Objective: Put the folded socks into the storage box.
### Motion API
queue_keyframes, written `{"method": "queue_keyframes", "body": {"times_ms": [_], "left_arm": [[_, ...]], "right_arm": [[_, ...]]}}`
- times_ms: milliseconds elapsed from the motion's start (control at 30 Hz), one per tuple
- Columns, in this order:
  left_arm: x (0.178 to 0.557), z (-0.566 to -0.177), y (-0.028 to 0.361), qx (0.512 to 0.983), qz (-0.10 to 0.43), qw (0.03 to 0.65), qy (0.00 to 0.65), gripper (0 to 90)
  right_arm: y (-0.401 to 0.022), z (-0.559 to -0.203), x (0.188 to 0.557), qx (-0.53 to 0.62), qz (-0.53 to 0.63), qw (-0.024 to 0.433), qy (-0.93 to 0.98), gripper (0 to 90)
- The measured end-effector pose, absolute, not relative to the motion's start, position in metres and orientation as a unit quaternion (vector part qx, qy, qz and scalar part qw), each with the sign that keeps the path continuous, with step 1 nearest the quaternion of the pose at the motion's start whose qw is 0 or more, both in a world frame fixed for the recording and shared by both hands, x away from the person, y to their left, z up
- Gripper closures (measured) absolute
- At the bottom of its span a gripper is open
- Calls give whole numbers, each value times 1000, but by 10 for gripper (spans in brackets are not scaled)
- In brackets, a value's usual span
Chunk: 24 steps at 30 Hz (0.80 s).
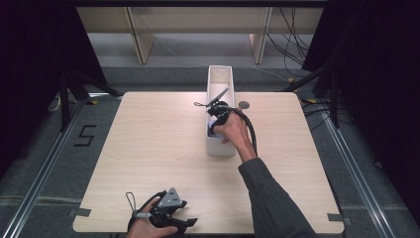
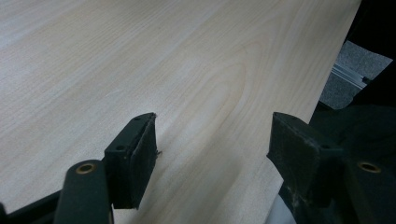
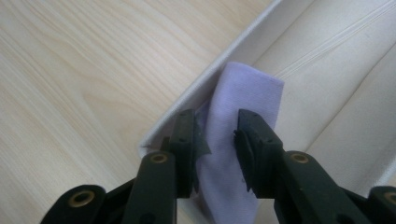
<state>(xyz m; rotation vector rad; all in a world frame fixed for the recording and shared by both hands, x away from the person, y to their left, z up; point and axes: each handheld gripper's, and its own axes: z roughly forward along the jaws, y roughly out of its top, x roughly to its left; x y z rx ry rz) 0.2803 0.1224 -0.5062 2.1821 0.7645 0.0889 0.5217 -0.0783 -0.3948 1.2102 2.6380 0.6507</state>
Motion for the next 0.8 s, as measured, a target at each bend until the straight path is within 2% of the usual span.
{"method": "queue_keyframes", "body": {"times_ms": [367,600,667,800], "left_arm": [[280,-506,122,864,35,402,302,317],[280,-506,122,866,37,398,300,317],[280,-507,122,865,36,401,301,317],[280,-507,121,862,33,404,304,317]], "right_arm": [[-98,-385,525,419,238,92,871,633],[-103,-394,528,425,229,80,872,546],[-102,-398,529,425,224,78,873,553],[-96,-399,527,424,233,58,873,649]]}}
